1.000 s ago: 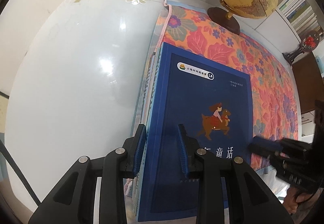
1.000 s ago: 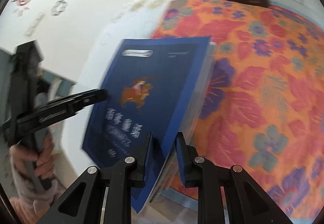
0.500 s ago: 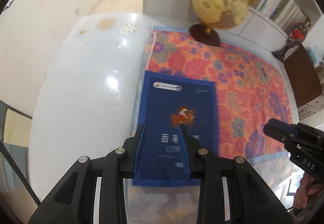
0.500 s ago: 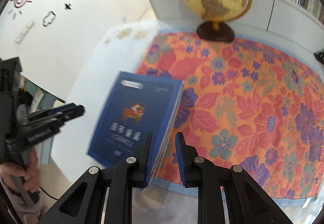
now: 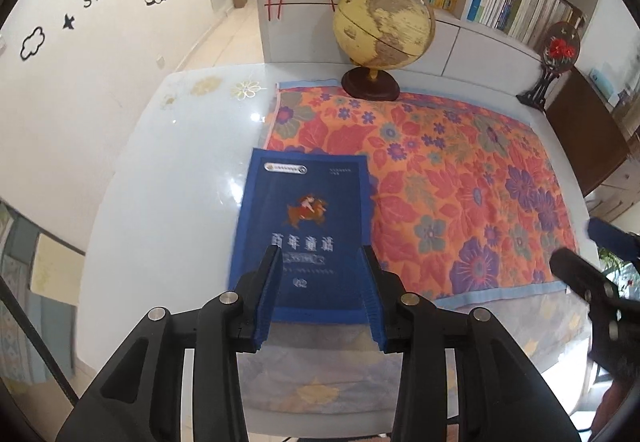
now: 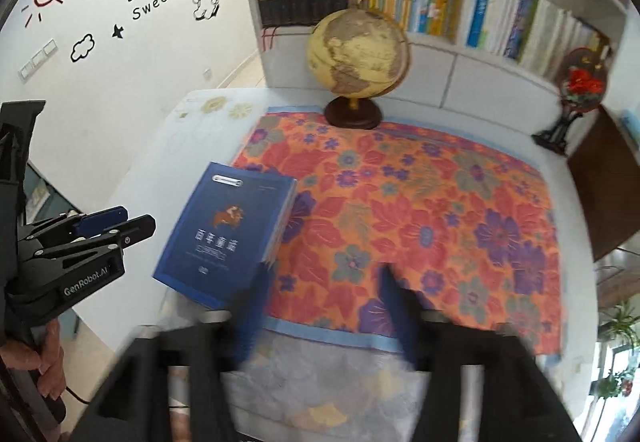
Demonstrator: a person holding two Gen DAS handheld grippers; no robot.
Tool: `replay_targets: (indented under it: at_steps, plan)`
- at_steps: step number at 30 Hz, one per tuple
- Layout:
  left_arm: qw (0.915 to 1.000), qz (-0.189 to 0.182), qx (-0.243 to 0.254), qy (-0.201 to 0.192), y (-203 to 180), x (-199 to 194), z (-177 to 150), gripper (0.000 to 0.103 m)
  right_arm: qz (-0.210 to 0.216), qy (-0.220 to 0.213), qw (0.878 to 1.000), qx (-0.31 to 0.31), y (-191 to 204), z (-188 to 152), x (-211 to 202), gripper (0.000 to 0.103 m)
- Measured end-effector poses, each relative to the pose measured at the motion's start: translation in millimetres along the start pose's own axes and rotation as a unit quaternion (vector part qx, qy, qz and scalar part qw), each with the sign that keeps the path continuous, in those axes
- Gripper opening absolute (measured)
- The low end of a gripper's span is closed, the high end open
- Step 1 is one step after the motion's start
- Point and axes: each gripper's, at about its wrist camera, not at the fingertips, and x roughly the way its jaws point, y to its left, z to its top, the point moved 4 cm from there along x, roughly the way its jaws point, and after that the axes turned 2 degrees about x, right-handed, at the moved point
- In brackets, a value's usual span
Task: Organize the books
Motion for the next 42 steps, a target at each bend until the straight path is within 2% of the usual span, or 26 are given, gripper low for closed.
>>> replay_targets:
  at_steps: [2,4,6,11,14,18,23,42]
  plan:
    - [0.9997,-0.012,-0.02,0.002,-5.8,2.5,-9.7,0.041,-0.017,-0.018,1.0,-0.001,-4.4,-6.2,-6.4,0.078]
    - [0.9991,-0.016,-0.039,0.004,-10.9,5.7,-17.3,0.05,-0.038,-0.024,0.999,-0.005,-8.7,-10.6,-5.7,0.078]
    - [0.9992,-0.013,-0.039,0.004,-18.4,7.6,-22.3,0.072,-0.036,-0.019,0.999,0.003,-11.2,-13.3,-2.0,0.078]
    - [0.9997,0.022,-0.003,-0.015,-32.6,2.1,-22.1,0.079,-0.014,-0.007,1.0,0.007,-12.0,-16.4,10.0,0.078]
    - [0.9992,0.037,0.004,-0.017,-34.5,0.8,-21.1,0.084,-0.001,0.014,1.0,0.007,-9.5,-19.6,21.4,0.078]
    - [0.9985,0.051,0.008,-0.017,-34.1,2.1,-21.6,0.085,0.021,0.019,1.0,0.003,-4.1,-20.0,26.7,0.078]
    - [0.9989,0.045,-0.004,-0.01,-31.1,5.6,-22.4,0.085,0.021,0.021,1.0,0.0,-2.9,-17.4,30.8,0.078]
    - [0.9989,0.046,0.01,-0.009,-41.2,11.2,-20.0,0.085,0.017,0.03,0.999,0.015,-11.1,-15.6,37.0,0.078]
